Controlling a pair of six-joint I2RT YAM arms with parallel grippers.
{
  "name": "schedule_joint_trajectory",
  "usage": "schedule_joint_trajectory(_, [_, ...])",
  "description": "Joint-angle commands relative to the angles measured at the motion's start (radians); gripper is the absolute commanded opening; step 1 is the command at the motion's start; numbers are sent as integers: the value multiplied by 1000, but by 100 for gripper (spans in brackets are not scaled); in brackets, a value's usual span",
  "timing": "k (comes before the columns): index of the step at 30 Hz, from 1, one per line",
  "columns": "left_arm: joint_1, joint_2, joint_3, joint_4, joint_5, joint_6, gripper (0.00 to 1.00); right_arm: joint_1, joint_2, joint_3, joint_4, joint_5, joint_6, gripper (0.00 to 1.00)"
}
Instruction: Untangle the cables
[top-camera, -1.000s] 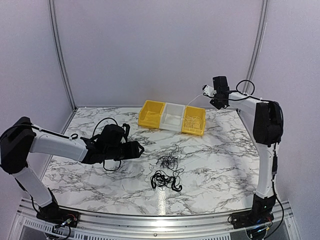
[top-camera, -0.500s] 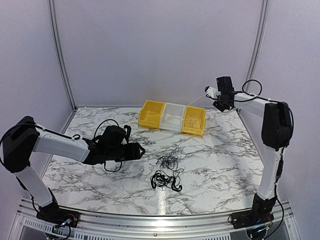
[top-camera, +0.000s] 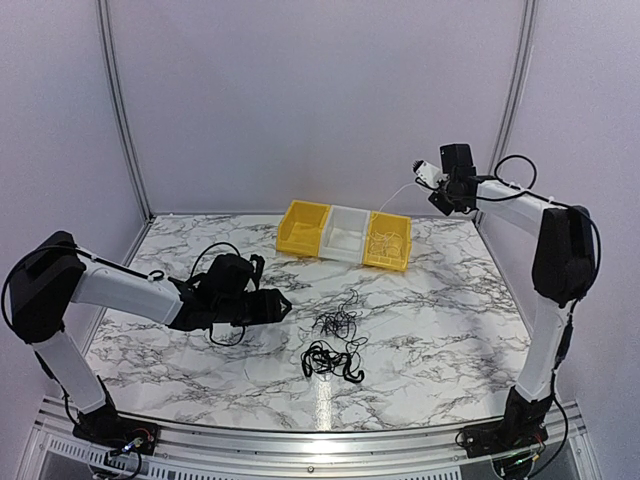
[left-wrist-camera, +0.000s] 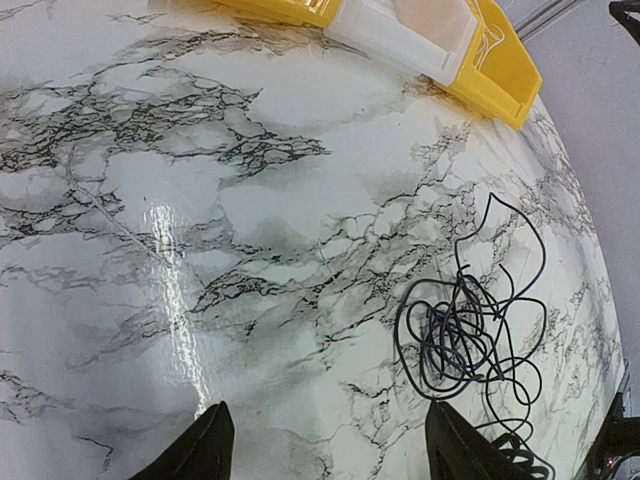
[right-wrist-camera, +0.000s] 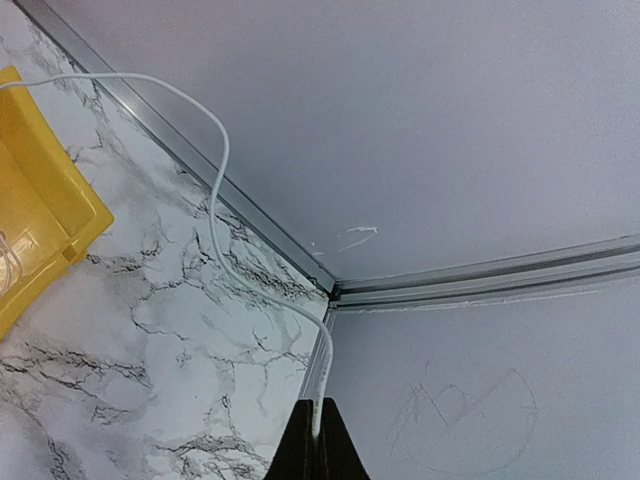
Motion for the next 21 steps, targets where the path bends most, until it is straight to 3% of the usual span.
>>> schedule_joint_trajectory(1, [5, 9, -2, 27, 6, -9, 68, 2, -46, -9, 41, -12, 37, 0])
schedule_joint_trajectory(21, [5, 57, 22, 31, 31, -13, 68, -5, -130, -68, 95, -21, 55, 0])
